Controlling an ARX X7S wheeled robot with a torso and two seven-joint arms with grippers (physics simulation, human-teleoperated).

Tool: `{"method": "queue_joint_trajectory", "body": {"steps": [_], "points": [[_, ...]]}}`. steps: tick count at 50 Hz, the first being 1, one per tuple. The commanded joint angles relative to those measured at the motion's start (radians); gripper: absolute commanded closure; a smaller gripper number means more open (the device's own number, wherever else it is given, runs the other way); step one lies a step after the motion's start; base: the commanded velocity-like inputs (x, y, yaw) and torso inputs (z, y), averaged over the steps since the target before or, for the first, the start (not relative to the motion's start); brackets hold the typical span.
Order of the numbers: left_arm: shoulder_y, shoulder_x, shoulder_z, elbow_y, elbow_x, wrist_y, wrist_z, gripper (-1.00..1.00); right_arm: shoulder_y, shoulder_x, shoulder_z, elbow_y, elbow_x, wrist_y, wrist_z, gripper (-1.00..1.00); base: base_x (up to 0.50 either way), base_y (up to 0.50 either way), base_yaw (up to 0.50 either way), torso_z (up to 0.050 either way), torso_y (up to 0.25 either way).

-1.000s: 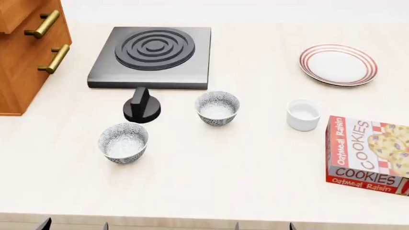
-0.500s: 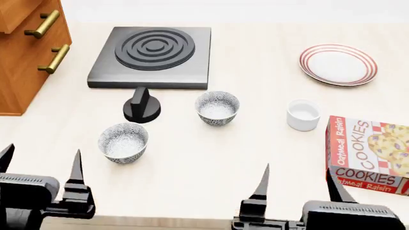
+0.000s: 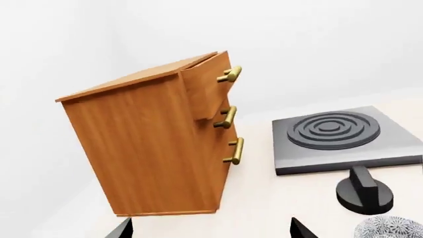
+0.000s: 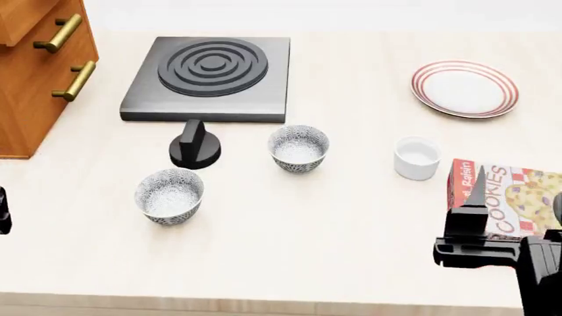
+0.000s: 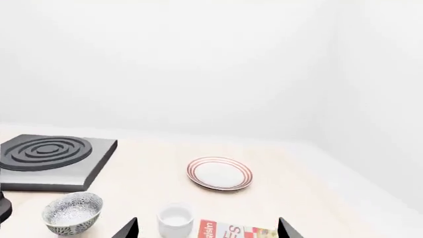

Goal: Pick the akita bowl next to the ramekin and place it on the plate.

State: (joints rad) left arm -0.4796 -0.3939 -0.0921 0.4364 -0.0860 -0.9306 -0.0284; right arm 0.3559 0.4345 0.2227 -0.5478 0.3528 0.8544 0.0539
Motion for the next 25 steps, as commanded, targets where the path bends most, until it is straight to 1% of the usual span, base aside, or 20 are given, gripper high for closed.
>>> {"method": "queue_joint_trajectory", "body": {"steps": [1,5,7,11,16,25], "points": [[0.121,-0.014,-0.112,-0.033,-0.021,0.056,0.057,-1.0,-0.137,0.002,0.115,0.018,-0.005,-0.064,-0.071,-1.0,0.0,0.0,0.0,0.0,0.0],[0.163,-0.006,-0.115,-0.059,-0.014,0.097,0.051,-1.0,-0.196,-0.033,0.151,0.055,-0.005,-0.117,-0.075,-1.0,0.0,0.0,0.0,0.0,0.0],[0.17,-0.004,-0.117,-0.051,-0.016,0.091,0.051,-1.0,-0.208,-0.041,0.158,0.063,-0.003,-0.13,-0.077,-1.0,0.0,0.0,0.0,0.0,0.0],[0.222,0.006,-0.111,-0.06,-0.011,0.141,0.052,-1.0,-0.242,-0.075,0.184,0.083,0.015,-0.161,-0.087,-1.0,0.0,0.0,0.0,0.0,0.0],[0.237,0.014,-0.128,-0.044,-0.026,0.14,0.055,-1.0,-0.256,-0.101,0.205,0.11,0.025,-0.189,-0.086,-1.0,0.0,0.0,0.0,0.0,0.0],[0.275,0.04,-0.152,-0.089,-0.033,0.213,0.048,-1.0,-0.285,-0.145,0.234,0.146,0.049,-0.236,-0.094,-1.0,0.0,0.0,0.0,0.0,0.0]]}}
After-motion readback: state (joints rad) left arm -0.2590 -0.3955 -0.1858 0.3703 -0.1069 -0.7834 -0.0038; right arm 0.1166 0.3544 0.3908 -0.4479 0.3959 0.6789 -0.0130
